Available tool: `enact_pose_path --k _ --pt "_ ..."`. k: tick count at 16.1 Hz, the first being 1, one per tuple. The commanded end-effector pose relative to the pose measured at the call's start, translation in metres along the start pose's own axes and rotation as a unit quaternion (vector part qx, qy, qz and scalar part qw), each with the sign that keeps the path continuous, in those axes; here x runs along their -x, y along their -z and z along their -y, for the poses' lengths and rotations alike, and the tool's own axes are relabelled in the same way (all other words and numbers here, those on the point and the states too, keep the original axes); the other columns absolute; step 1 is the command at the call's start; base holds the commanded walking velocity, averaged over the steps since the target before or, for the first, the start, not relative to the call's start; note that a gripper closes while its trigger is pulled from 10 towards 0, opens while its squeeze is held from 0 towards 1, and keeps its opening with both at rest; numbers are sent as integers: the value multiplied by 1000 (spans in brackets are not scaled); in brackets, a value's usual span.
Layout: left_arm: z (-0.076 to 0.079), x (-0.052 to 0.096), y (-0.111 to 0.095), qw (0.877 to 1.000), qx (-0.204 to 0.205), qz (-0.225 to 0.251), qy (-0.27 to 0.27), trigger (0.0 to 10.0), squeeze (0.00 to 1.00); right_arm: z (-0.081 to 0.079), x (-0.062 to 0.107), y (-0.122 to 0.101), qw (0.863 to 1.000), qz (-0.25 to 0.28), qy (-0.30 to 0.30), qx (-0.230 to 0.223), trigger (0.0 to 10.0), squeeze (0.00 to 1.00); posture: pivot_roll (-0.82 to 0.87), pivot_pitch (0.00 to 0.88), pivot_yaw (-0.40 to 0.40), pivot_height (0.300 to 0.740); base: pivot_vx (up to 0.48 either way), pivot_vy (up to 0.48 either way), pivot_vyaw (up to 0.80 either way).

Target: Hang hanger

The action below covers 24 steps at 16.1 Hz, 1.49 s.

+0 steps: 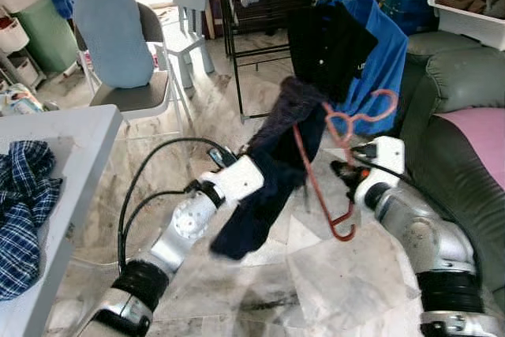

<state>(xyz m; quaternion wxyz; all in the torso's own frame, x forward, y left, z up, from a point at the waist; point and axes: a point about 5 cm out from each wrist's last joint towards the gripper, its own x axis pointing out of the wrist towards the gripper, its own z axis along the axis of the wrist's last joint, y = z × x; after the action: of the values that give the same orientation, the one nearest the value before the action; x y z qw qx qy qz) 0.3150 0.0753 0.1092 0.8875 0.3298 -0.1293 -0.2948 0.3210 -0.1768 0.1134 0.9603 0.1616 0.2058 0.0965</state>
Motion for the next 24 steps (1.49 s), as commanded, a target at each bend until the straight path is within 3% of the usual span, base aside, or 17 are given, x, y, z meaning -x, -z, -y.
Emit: enact_pose_path --k 1,3,4,7,9,11,12,13,14,17,20,21,22,24 --pt "2 1 -13 999 2 48 9 10000 0 3 0 -6 1000 21 21 -7 10000 0 -160 0 53 740 0 0 0" --pt "23 10 -32 989 46 105 88 10000 0 22 1 -19 988 82 91 -94 10000 0 -156 0 53 740 0 0 0" --pt "46 19 -34 978 90 101 158 10000 0 19 2 -28 986 120 69 -89 10000 0 -147 0 54 740 0 0 0" --pt "52 19 -23 970 168 53 165 10000 0 11 5 -45 979 186 74 -31 10000 0 -151 0 54 740 0 0 0" --pt "58 22 -6 960 214 -6 180 10000 0 17 5 -65 961 245 125 -39 10000 0 -156 0 56 740 0 0 0" --pt "64 23 1 954 241 -35 176 10000 0 11 2 -70 959 255 116 -38 10000 0 -155 0 56 740 0 0 0" --pt "67 23 8 949 260 -72 162 10000 0 -4 -2 -70 962 259 89 -7 10000 0 -155 0 55 740 0 0 0" --pt "67 21 5 943 289 -67 151 10000 0 -18 -3 -65 964 255 59 40 10000 0 -154 0 52 740 0 0 0" --pt "64 18 2 940 305 -61 138 10000 0 -23 -4 -60 966 250 44 51 10000 0 -151 0 48 740 0 0 0" --pt "66 16 -3 937 312 -51 148 10000 0 -30 -5 -51 968 243 18 57 10000 0 -150 0 45 740 0 0 0" --pt "75 8 -4 941 286 -62 167 10000 0 -42 -4 -49 963 257 -14 78 10000 0 -159 0 51 740 0 0 0" --pt "71 4 -4 942 300 -62 138 10000 0 -42 -3 -49 961 262 -14 90 10000 0 -161 0 53 740 0 0 0" --pt "68 3 -4 944 300 -60 125 10000 63 -42 -2 -48 960 262 -15 99 10000 0 -162 0 55 740 0 0 0" --pt "63 2 -2 947 297 -63 104 10000 314 -41 0 -44 960 261 -15 105 10000 0 -161 0 55 740 0 0 0"
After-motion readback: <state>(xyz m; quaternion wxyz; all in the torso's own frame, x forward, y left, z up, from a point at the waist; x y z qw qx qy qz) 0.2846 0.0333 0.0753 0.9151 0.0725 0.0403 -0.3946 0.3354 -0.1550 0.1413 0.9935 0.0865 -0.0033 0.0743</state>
